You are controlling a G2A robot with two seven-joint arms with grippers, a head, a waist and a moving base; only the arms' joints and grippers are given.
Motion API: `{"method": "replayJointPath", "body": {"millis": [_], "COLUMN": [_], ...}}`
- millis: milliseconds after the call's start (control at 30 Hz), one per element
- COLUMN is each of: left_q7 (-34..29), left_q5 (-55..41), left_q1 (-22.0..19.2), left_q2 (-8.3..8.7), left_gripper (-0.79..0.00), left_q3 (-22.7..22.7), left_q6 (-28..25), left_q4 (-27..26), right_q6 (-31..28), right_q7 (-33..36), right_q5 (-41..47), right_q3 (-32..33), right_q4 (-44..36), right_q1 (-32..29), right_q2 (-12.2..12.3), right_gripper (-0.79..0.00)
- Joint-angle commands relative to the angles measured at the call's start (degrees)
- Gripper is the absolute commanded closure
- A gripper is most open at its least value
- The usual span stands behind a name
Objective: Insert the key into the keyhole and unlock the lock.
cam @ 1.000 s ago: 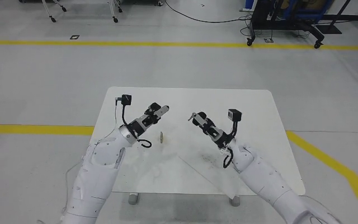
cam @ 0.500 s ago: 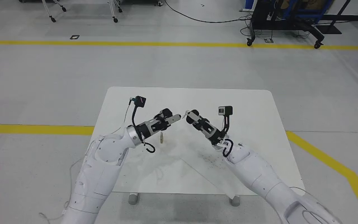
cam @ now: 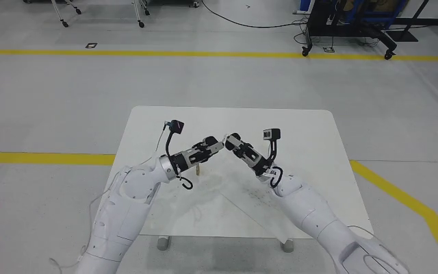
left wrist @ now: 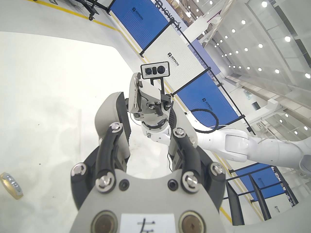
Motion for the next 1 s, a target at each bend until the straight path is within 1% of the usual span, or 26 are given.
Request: {"method": "replayJointPath", "body": {"millis": [0, 33, 100, 133, 200, 267, 300, 333, 500, 700, 967], "left_q7": [0.07, -0.09, -0.08, 0.11, 0.37, 0.53, 0.30, 0.22, 0.40, 2.05, 2.90], "left_q5": [-0.22, -0.08, 0.44, 0.71, 0.76, 0.77, 0.71, 0.66, 0.58, 1.92, 2.96], "left_q1": [-0.04, -0.06, -0.13, -0.20, -0.30, -0.43, -0.51, -0.58, -0.71, -0.67, -0.58], "left_q2": [0.06, 0.10, 0.18, 0.21, 0.24, 0.28, 0.31, 0.34, 0.49, 0.69, 0.93], "left_gripper": [-0.320, -0.296, -0.271, -0.240, -0.160, -0.058, -0.043, 0.000, 0.000, 0.000, 0.000], "left_q3": [0.06, 0.15, 0.32, 0.39, 0.59, 0.74, 0.87, 0.92, 1.05, 0.93, 1.12], "left_q6": [0.19, 0.36, 0.90, 1.25, 1.53, 1.78, 1.78, 1.93, 2.61, 4.06, 4.06], "left_q4": [0.03, 0.06, 0.12, 0.11, 0.11, 0.19, 0.20, 0.29, 0.42, 0.44, 0.12], "right_q6": [0.00, 0.00, 0.00, 0.00, 0.00, 0.00, 0.00, 0.00, 0.00, 0.00, 0.00], "right_q7": [1.04, 1.50, 2.33, 2.71, 3.51, 4.20, 4.32, 4.38, 5.14, 5.55, 6.65], "right_q5": [0.38, 0.56, 0.74, 0.68, 0.45, -0.19, -0.57, -0.91, -2.97, -4.98, -5.81], "right_q3": [0.28, 0.48, 0.91, 1.15, 1.55, 2.03, 2.31, 2.58, 3.69, 4.77, 6.47], "right_q4": [0.26, 0.40, 0.75, 0.98, 1.32, 1.72, 1.88, 1.99, 1.83, 1.85, 1.89], "right_q1": [-0.05, -0.07, -0.10, -0.08, -0.05, 0.07, 0.11, 0.08, -0.18, -0.71, -1.39], "right_q2": [-0.30, -0.46, -0.77, -0.90, -1.17, -1.39, -1.49, -1.60, -2.11, -2.70, -3.24], "right_gripper": [0.000, 0.000, 0.000, 0.000, 0.000, 0.000, 0.000, 0.000, 0.000, 0.000, 0.000]}}
